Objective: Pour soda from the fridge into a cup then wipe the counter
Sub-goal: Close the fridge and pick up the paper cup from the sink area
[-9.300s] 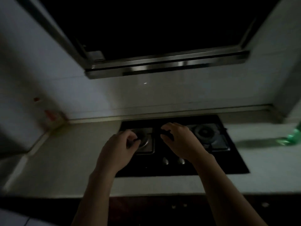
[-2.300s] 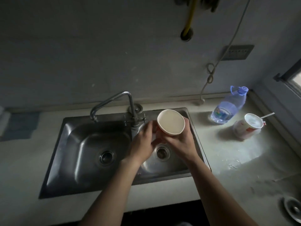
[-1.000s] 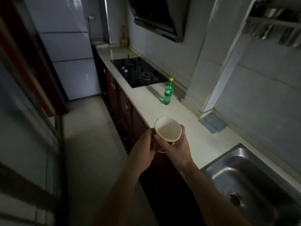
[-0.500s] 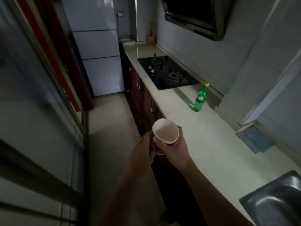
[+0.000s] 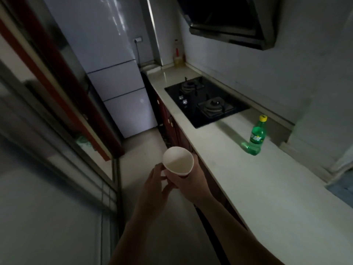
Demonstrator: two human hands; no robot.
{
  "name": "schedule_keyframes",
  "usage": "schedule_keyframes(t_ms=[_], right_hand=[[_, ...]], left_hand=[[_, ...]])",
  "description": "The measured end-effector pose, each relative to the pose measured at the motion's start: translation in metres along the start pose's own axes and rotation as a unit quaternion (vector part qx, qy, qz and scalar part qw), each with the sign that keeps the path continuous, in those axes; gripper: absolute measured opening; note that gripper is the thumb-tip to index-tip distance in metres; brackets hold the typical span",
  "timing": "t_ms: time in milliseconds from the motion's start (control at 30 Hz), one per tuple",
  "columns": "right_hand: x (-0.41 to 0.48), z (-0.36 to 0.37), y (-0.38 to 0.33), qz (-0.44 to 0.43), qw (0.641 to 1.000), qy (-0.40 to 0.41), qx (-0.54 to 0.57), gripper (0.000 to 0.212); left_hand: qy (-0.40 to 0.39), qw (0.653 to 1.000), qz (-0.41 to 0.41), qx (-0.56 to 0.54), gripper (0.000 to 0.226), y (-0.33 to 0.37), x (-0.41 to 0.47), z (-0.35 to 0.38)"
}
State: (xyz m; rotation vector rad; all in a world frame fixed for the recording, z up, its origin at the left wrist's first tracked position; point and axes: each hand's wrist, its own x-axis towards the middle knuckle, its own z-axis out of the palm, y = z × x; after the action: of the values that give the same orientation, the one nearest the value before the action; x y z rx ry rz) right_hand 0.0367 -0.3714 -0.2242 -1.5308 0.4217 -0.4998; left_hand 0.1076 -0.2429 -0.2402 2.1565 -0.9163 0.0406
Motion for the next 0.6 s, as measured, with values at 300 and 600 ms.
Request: schedule_keyframes(t_ms=[300,600], right_hand=[[0.079,-0.009,0.034,0.046,0.998,0.039,-0.033,0.069],[0.176,0.000,0.046,0.040,0.975,0.174,-0.128,0.069]], left_hand=[[-0.046,0.998,-0.007,-0.039,0.059,-0.045,0.075,0.049],[-0.164,0.976,0.045,-0.132,0.058,-0.096,0.207,0.072]])
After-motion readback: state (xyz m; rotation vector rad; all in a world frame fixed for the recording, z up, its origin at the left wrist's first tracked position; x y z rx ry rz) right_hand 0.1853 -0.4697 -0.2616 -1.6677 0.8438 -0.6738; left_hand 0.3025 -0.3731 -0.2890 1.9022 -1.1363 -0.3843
